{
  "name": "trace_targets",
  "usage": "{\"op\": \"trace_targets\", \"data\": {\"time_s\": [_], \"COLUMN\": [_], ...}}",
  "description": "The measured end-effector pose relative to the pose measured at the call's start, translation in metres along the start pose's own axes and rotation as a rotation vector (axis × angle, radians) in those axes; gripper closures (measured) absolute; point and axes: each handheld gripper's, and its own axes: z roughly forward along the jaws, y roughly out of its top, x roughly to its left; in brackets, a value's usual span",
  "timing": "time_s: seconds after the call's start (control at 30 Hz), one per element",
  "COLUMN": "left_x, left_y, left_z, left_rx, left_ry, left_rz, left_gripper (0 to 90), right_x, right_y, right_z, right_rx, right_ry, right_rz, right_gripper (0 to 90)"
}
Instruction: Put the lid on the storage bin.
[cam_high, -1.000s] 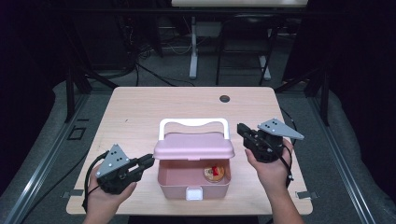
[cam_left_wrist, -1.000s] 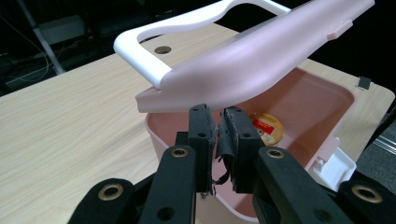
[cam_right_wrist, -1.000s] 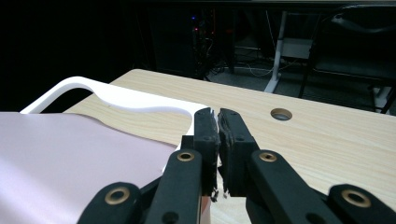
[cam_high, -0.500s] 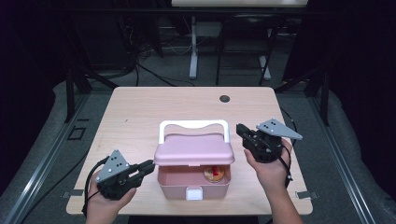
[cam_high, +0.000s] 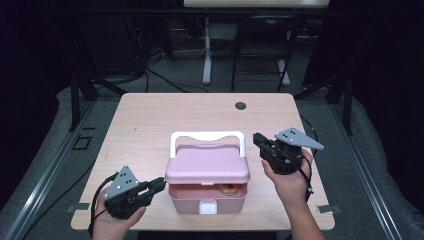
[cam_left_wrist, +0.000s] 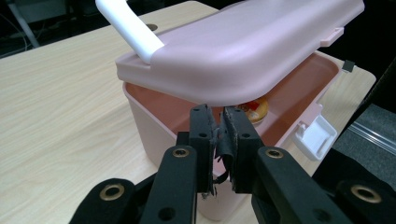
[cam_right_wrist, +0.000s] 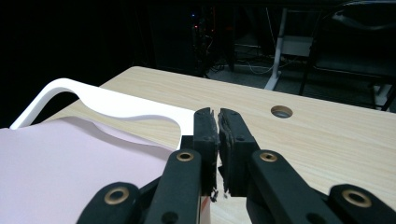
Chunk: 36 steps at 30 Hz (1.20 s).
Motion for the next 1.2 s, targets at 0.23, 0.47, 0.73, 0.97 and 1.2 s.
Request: {"op": "trace_targets", "data": {"time_s": [0.23, 0.47, 0.73, 0.97, 1.2], "left_x": [0.000, 0.001, 0.004, 0.009, 0.013], "left_y": [-0.009, -0.016, -0.022, -0.024, -0.023], "left_z": [0.003, 0.005, 0.004, 0.001, 0.001], "left_rx": [0.020, 0.040, 0.048, 0.042, 0.032], "left_ry": [-0.009, -0.014, -0.011, 0.008, 0.016], "left_rz": [-0.008, -0.012, -0.028, -0.041, -0.048], "left_gripper": [82.5, 83.0, 83.4, 83.2, 77.8], "right_x": [0.000, 0.000, -0.001, -0.001, -0.001], "right_y": [0.000, 0.000, 0.000, 0.000, -0.001], "right_z": [0.000, -0.001, -0.002, -0.002, 0.000], "right_rx": [-0.001, -0.004, -0.005, -0.007, -0.001], "right_ry": [0.002, 0.000, -0.001, -0.002, -0.001], "right_rz": [-0.003, 0.001, 0.002, 0.001, 0.001], "right_gripper": [85.4, 85.3, 85.3, 85.3, 85.2]}}
